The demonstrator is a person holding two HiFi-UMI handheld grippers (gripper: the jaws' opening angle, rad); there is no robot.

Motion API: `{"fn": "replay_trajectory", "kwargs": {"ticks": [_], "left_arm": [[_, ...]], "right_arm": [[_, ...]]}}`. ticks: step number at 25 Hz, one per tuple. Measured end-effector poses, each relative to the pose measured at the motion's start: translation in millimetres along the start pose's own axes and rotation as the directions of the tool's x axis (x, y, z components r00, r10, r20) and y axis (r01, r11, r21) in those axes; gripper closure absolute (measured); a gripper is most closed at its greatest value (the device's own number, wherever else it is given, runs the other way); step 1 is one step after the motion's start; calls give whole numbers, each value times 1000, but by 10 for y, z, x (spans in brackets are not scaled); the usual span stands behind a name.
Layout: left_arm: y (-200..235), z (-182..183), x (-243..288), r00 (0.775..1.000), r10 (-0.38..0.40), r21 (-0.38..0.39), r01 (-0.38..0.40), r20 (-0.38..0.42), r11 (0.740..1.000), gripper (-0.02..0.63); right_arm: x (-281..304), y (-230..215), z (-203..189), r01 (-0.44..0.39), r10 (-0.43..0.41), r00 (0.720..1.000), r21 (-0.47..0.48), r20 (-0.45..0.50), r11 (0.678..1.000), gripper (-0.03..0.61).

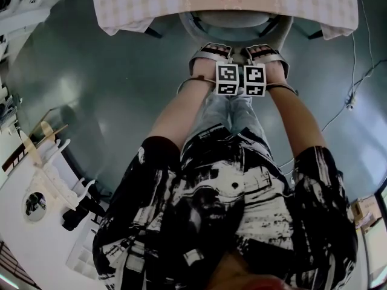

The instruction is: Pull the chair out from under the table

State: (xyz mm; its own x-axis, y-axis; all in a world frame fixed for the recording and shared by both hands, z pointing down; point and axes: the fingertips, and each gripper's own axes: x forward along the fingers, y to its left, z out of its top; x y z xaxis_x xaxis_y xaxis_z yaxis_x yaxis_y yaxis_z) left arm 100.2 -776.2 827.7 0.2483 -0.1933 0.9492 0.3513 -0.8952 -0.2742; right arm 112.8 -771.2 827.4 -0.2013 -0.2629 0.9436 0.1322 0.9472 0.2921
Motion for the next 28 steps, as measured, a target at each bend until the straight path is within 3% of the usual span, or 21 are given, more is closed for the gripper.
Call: {"fn": "replay_trajectory", "kwargs": {"ticks": [16, 28], "left_arm": [[-814, 238, -276, 1000, -5, 8, 5, 11, 1000, 545], [-1821, 685, -420, 1000, -13, -3, 13, 6, 1000, 545]], "right_arm": [[-272, 784, 309, 0, 0, 1000, 12, -7, 1000, 482], [-499, 1857, 488, -9, 9, 1000, 5, 3, 1000, 480]]}}
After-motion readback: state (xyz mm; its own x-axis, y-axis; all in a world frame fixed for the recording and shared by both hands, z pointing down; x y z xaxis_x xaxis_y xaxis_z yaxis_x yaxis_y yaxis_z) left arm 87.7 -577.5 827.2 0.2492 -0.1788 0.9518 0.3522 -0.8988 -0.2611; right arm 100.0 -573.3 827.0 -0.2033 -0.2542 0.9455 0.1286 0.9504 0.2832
